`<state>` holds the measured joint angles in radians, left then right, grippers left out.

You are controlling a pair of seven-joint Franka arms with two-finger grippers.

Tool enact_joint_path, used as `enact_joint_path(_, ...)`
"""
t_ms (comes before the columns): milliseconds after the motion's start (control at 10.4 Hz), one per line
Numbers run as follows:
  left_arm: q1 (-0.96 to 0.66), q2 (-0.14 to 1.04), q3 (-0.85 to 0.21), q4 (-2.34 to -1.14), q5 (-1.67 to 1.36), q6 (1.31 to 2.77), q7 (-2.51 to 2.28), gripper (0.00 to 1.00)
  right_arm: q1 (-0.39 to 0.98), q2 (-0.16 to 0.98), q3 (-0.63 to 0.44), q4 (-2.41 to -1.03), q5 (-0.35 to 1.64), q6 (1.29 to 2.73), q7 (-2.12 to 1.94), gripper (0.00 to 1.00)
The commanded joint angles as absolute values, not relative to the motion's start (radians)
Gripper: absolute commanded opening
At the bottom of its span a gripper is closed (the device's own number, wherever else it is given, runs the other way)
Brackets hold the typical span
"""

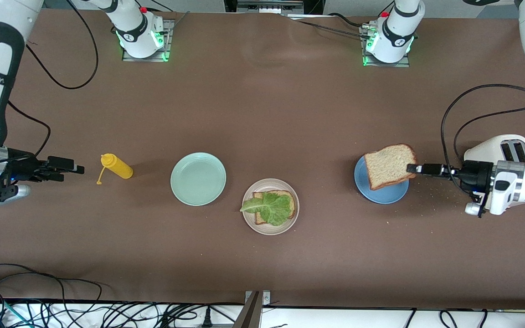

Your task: Make sandwich on beige plate with both arms

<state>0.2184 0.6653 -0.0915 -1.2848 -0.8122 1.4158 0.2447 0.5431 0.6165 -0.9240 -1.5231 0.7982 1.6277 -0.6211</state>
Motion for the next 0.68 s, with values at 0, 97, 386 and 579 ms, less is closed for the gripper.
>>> enact_joint_path(0, 0.145, 0.681, -0.083, -1.293, -0.9, 1.503, 0.191, 0.0, 0.557, 0.589, -0.913, -1.445, 0.653, 1.573, -0.424, 1.0)
enact_joint_path(97, 0.115, 0.681, -0.083, -1.308, -0.91, 1.564, 0.167, 0.0, 0.551, 0.577, -0.879, -1.406, 0.585, 1.54, -0.355, 1.0)
enact_joint_path(386, 0.008, 0.669, -0.087, -1.44, -1.091, 1.852, 0.147, 0.0, 0.432, 0.451, -0.578, -1.361, 0.297, 1.54, -0.088, 1.0)
enact_joint_path(579, -0.052, 0.655, -0.087, -1.515, -1.193, 1.951, 0.158, 0.0, 0.375, 0.391, -0.426, -1.361, 0.122, 1.546, -0.006, 1.0)
